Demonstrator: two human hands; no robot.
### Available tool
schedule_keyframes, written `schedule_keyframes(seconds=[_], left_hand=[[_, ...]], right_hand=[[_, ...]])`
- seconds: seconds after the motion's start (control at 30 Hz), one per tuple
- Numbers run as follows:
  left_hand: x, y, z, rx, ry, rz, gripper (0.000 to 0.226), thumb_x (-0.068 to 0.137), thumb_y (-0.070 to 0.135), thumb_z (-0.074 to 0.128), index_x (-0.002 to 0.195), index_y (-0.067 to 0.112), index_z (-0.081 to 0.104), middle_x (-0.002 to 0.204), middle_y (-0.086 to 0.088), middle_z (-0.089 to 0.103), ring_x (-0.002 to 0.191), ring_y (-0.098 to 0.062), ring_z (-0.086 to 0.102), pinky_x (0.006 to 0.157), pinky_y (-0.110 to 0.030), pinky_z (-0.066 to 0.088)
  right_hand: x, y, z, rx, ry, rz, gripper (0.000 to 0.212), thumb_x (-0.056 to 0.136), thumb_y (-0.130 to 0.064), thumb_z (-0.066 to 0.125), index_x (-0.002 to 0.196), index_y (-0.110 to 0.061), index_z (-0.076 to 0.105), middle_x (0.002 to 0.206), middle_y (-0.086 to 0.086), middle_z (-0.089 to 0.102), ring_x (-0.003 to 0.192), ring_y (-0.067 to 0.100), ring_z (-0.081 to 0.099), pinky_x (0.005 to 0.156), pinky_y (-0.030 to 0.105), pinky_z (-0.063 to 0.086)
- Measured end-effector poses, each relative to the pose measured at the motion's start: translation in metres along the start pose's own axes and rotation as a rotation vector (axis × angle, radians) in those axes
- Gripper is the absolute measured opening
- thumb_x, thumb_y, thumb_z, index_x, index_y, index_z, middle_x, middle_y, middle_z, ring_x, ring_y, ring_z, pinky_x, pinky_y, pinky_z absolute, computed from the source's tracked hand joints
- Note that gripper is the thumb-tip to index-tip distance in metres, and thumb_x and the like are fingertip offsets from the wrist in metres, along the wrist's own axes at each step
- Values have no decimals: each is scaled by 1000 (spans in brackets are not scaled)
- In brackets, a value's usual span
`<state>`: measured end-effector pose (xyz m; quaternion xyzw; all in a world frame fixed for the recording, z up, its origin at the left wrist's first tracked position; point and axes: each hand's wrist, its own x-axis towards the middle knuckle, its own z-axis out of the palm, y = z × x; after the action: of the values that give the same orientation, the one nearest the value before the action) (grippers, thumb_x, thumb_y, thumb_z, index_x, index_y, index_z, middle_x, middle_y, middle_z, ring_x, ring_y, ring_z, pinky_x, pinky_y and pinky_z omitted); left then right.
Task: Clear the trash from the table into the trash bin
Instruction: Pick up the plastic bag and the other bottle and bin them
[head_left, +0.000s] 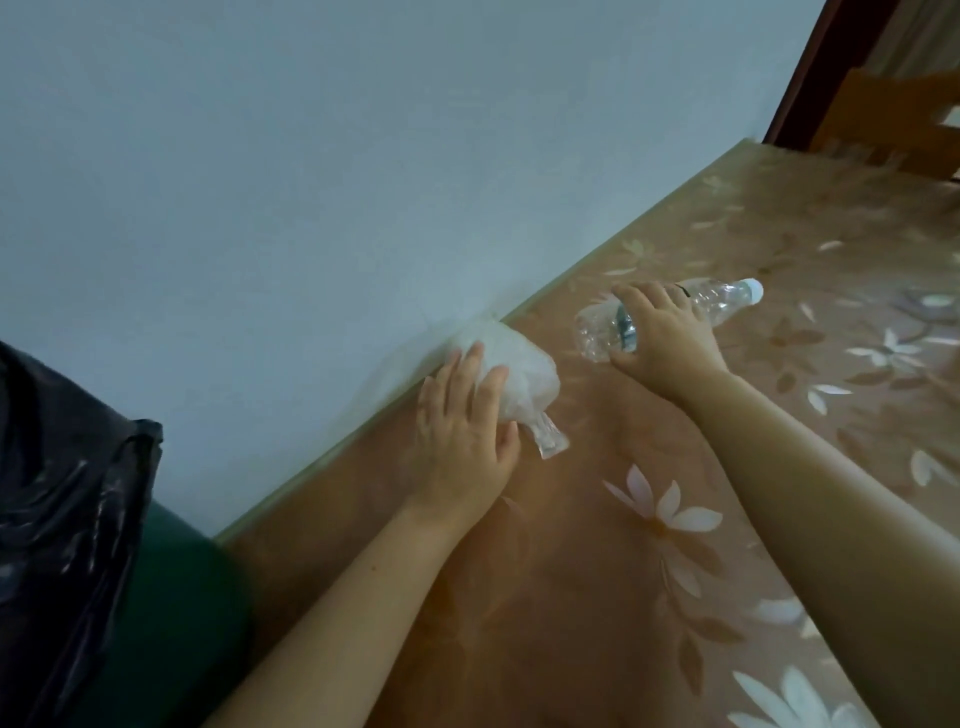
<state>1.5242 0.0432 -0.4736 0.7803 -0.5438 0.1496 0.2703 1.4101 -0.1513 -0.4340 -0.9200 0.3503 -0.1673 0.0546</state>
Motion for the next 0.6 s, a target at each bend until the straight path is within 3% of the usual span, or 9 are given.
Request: schedule_keyframes(seconds=[0.13,0.37,0.43,0.6], left_hand=[[3,-3,1,-15,1,32,47,80,29,46,123,11,37,133,-17,49,128,-35,37,98,-55,39],[-1,-5,4,-12,-38,-2,42,82,30,41,121,14,42,124,-14,57,122,-33,45,100,-51,34],[-3,-6,4,-35,-20,-23,35,83,27,46,115,11,49,122,-14,59,120,-33,47,99,-51,35],[-3,-2,-7,-90,41,-68,11,76,8,70,83,5,62,109,-17,65,109,-33,56,89,-48,49]], right_hand=[[10,6,1,-31,-88,8,65,79,-19,60,137,-16,30,135,11,41,128,30,27,105,48,21],[15,6,3,-112,-122,42,65,74,-20,66,133,-18,37,125,10,37,116,28,33,87,42,40],[14,7,3,-108,-133,27,67,74,-21,67,133,-18,36,128,9,39,118,29,34,86,43,41],[18,11,-2,-157,-203,-5,72,71,-34,70,133,-22,35,132,5,41,122,28,34,100,46,33]])
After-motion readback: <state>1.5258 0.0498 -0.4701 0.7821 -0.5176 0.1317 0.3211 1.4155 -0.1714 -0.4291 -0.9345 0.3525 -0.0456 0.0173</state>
